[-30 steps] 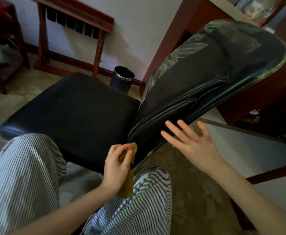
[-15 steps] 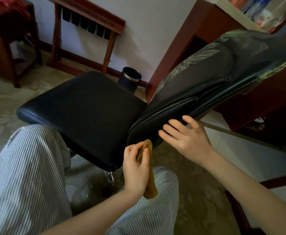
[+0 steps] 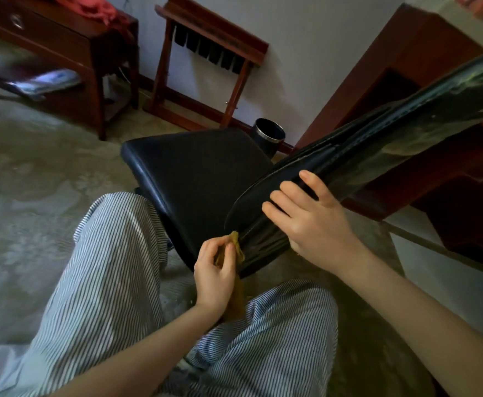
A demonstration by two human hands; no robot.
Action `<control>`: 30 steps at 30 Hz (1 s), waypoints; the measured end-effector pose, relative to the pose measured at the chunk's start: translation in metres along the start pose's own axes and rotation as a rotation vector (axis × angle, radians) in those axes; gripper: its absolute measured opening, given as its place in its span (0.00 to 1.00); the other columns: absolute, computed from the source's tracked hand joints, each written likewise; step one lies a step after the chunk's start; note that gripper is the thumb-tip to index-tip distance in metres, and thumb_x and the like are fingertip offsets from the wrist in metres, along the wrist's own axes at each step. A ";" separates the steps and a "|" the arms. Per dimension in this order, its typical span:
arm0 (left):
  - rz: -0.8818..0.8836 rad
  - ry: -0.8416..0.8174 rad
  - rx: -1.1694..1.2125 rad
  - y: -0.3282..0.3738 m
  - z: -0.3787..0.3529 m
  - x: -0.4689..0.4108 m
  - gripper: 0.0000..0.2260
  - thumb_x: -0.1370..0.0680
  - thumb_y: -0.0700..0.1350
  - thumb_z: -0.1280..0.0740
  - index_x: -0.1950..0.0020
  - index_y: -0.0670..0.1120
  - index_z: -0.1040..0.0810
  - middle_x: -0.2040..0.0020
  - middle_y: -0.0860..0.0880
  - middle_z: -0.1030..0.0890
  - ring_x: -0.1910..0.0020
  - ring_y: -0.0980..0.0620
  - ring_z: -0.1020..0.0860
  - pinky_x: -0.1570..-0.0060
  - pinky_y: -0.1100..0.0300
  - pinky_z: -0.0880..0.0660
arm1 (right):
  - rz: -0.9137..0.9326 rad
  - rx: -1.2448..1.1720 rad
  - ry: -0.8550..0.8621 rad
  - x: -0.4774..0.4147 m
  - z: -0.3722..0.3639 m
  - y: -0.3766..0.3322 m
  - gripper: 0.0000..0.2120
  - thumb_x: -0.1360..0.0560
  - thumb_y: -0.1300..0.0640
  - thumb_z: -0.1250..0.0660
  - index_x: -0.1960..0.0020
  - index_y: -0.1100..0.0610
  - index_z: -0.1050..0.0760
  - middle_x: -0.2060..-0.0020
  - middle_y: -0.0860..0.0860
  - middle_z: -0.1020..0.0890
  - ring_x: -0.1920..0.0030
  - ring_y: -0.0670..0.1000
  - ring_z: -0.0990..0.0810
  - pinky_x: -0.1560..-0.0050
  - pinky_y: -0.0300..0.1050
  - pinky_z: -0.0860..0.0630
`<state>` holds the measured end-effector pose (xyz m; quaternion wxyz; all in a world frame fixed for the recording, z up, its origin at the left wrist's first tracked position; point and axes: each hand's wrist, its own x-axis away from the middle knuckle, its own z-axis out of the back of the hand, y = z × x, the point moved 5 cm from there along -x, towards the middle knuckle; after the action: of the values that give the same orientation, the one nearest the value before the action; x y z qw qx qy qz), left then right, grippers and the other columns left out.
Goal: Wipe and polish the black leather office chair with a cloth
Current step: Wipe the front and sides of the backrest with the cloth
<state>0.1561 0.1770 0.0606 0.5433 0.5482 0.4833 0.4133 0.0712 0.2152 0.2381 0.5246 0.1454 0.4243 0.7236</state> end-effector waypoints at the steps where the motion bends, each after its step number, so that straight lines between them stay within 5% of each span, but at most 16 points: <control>1: 0.052 0.003 -0.005 -0.005 0.003 -0.003 0.08 0.23 0.38 0.35 0.51 0.52 0.22 0.53 0.52 0.21 0.50 0.59 0.23 0.47 0.63 0.27 | 0.001 -0.006 0.006 -0.003 0.001 -0.001 0.25 0.26 0.68 0.56 0.53 0.57 0.19 0.57 0.53 0.19 0.48 0.54 0.23 0.27 0.50 0.54; 5: 0.258 0.031 0.048 0.003 0.002 -0.004 0.07 0.22 0.44 0.36 0.46 0.51 0.20 0.48 0.54 0.23 0.47 0.55 0.23 0.42 0.54 0.26 | 0.011 -0.038 -0.025 -0.007 0.002 -0.005 0.18 0.29 0.65 0.47 0.52 0.57 0.19 0.56 0.53 0.19 0.46 0.55 0.25 0.27 0.50 0.53; 9: 0.035 -0.001 0.110 0.058 -0.008 -0.003 0.10 0.23 0.45 0.35 0.42 0.52 0.22 0.48 0.55 0.24 0.49 0.64 0.25 0.48 0.72 0.28 | -0.001 -0.049 -0.027 -0.007 0.000 -0.005 0.17 0.28 0.63 0.46 0.50 0.58 0.20 0.54 0.54 0.19 0.45 0.55 0.27 0.28 0.52 0.52; 14: -0.074 0.015 0.136 0.049 -0.009 -0.001 0.12 0.22 0.41 0.35 0.40 0.48 0.22 0.49 0.52 0.24 0.49 0.60 0.24 0.51 0.70 0.26 | 0.017 -0.029 -0.037 -0.005 0.001 -0.004 0.16 0.28 0.64 0.45 0.50 0.58 0.20 0.54 0.54 0.19 0.45 0.55 0.28 0.28 0.52 0.54; 18: 0.116 0.050 0.064 -0.011 -0.002 0.009 0.11 0.22 0.41 0.35 0.41 0.52 0.23 0.48 0.50 0.24 0.48 0.59 0.25 0.50 0.73 0.29 | 0.022 -0.033 -0.031 -0.004 0.001 -0.005 0.12 0.29 0.65 0.39 0.51 0.59 0.19 0.55 0.55 0.19 0.45 0.55 0.29 0.27 0.51 0.55; 22: 0.350 0.033 -0.055 -0.059 0.006 0.009 0.12 0.21 0.43 0.37 0.39 0.44 0.22 0.46 0.50 0.24 0.44 0.50 0.24 0.48 0.65 0.31 | -0.001 -0.016 -0.018 -0.002 0.000 -0.005 0.15 0.26 0.66 0.44 0.51 0.59 0.20 0.54 0.56 0.19 0.45 0.55 0.29 0.27 0.51 0.54; 25: 0.418 0.068 -0.031 -0.048 0.003 0.010 0.12 0.20 0.44 0.38 0.38 0.45 0.23 0.46 0.51 0.26 0.45 0.54 0.26 0.48 0.66 0.33 | -0.006 -0.009 -0.027 -0.001 -0.001 -0.005 0.17 0.24 0.66 0.48 0.50 0.59 0.20 0.54 0.56 0.19 0.44 0.55 0.29 0.27 0.52 0.54; 30: 0.094 0.056 0.144 0.031 -0.011 0.006 0.11 0.21 0.42 0.37 0.42 0.54 0.23 0.48 0.54 0.25 0.49 0.62 0.25 0.49 0.71 0.28 | 0.021 0.007 -0.039 0.000 -0.003 -0.005 0.15 0.25 0.64 0.45 0.49 0.59 0.20 0.53 0.56 0.19 0.44 0.56 0.29 0.29 0.53 0.52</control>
<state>0.1487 0.1873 0.0922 0.4687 0.5959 0.5006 0.4179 0.0723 0.2138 0.2330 0.5248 0.1658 0.4148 0.7246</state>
